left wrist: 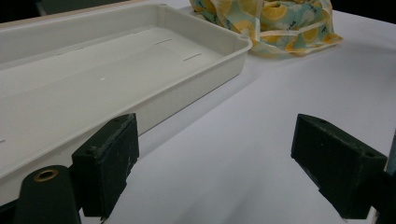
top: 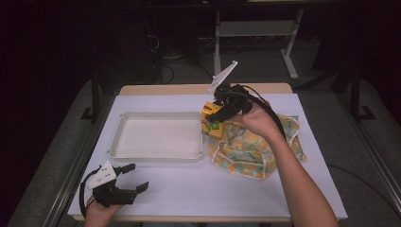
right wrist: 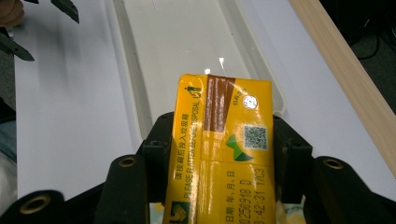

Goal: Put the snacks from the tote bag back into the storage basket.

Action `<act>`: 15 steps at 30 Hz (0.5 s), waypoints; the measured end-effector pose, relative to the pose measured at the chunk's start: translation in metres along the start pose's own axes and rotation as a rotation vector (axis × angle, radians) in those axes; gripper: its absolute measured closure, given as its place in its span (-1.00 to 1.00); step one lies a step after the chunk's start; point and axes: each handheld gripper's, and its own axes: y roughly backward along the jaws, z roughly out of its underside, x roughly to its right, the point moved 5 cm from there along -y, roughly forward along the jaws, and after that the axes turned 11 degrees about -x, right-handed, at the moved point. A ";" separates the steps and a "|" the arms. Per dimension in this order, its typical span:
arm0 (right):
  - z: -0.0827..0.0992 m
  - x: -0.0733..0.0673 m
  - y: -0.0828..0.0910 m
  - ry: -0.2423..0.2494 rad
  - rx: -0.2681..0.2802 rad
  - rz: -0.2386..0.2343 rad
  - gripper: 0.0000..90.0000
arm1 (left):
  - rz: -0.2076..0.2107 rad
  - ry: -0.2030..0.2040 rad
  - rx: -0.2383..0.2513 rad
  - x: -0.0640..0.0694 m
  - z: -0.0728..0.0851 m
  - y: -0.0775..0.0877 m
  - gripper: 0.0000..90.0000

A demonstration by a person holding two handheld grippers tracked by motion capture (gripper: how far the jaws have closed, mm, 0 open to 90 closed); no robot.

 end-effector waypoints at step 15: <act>-0.018 -0.008 -0.016 0.055 -0.005 -0.030 0.11 | 0.001 -0.001 0.007 0.000 0.000 0.000 -0.67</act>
